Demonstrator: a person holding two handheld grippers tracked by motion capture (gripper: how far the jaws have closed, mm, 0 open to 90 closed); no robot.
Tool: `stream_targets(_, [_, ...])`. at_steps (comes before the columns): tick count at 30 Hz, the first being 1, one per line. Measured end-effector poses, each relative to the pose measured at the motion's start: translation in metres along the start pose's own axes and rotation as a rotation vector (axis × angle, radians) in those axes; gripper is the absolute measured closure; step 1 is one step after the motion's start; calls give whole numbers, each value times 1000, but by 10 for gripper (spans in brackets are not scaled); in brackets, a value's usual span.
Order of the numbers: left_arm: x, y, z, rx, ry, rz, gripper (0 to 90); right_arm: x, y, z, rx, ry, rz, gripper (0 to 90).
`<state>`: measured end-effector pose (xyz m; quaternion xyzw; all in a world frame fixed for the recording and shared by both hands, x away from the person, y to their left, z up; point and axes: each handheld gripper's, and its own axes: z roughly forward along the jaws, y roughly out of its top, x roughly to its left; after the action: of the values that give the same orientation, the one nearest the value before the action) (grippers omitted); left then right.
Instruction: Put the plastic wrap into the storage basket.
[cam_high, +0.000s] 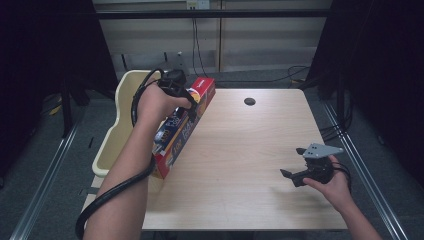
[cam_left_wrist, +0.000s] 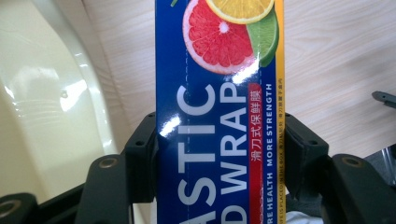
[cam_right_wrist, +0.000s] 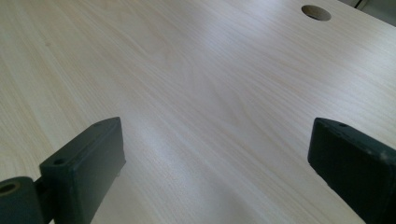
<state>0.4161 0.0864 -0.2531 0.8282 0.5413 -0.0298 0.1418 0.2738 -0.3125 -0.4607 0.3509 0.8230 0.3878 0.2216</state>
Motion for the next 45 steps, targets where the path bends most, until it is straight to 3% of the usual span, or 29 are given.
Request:
stream_targets(23, [24,-8,-44,-32,35,-68,410,2,1,3,1,18,11,24])
stream_targets(29, [30,-11,-52,-42,40,-95,410,2,0,3,2,40,9,22])
stream_targets(45, [47,-22,-74,-51,71,-123,410,2,0,3,10,38,7,22])
